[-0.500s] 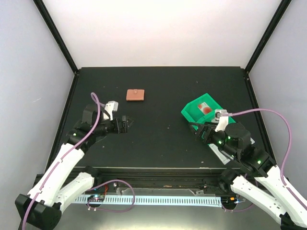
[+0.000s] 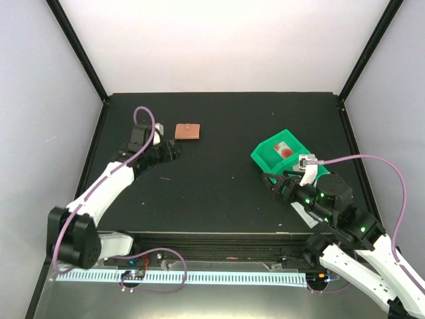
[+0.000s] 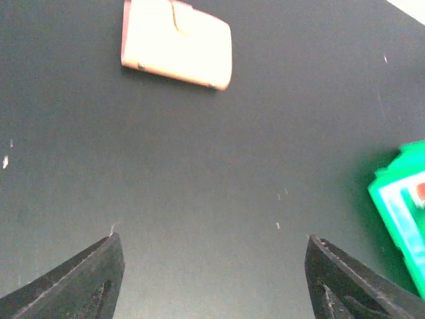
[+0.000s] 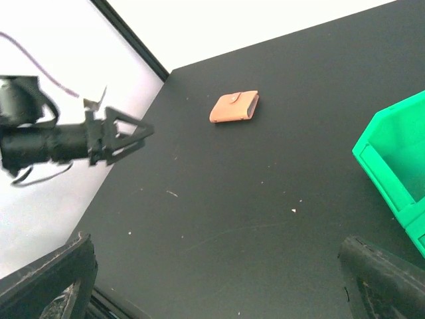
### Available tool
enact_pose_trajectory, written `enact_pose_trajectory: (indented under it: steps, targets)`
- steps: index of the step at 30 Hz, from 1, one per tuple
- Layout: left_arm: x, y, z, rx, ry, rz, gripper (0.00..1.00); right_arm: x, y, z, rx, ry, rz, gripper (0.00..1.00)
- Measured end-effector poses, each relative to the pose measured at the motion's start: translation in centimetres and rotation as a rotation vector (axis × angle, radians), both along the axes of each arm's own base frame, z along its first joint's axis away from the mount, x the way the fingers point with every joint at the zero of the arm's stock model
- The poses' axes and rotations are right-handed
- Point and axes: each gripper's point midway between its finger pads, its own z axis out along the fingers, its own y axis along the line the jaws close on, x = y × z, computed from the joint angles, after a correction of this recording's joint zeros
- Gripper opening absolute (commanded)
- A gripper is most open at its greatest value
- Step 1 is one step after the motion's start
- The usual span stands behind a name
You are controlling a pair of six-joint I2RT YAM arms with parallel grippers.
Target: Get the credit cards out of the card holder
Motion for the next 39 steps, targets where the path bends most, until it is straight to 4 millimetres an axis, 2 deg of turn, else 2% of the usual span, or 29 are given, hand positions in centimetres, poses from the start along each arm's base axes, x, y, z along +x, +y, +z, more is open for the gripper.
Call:
enact_pose_trajectory:
  steps: [2, 4, 9, 14, 21, 27, 34, 39]
  targets:
    - [2.2, 0.4, -0.5, -0.024, 0.001, 0.025, 0.6, -0.2, 0.1, 0.1, -0.003, -0.008, 0.016, 1.0]
    - [4.5, 0.8, -1.5, -0.052, 0.019, 0.05, 0.55, -0.4, 0.3, 0.3, -0.002, -0.019, 0.033, 1.0]
    - [8.8, 2.3, -4.4, -0.1, 0.045, 0.079, 0.55, -0.9, 0.7, 0.7, 0.005, -0.036, 0.077, 1.0]
    - [11.5, 3.1, -6.8, -0.137, 0.057, 0.08, 0.57, -1.2, 1.4, 1.0, 0.021, -0.037, 0.114, 1.0]
    - [15.4, 2.6, -8.5, -0.216, 0.054, 0.023, 0.54, -1.0, 1.9, 0.4, 0.011, -0.014, 0.132, 1.0]
    - [17.7, 2.7, -9.3, -0.235, 0.041, 0.004, 0.5, -0.9, 2.2, 0.4, 0.017, -0.007, 0.134, 1.0]
    - [18.9, 2.7, -12.0, -0.264, 0.085, -0.004, 0.44, -0.9, 2.2, 0.5, 0.034, 0.006, 0.127, 1.0]
    - [19.5, 2.3, -12.4, -0.291, 0.101, -0.015, 0.39, -0.8, 2.2, 0.3, 0.04, 0.016, 0.123, 1.0]
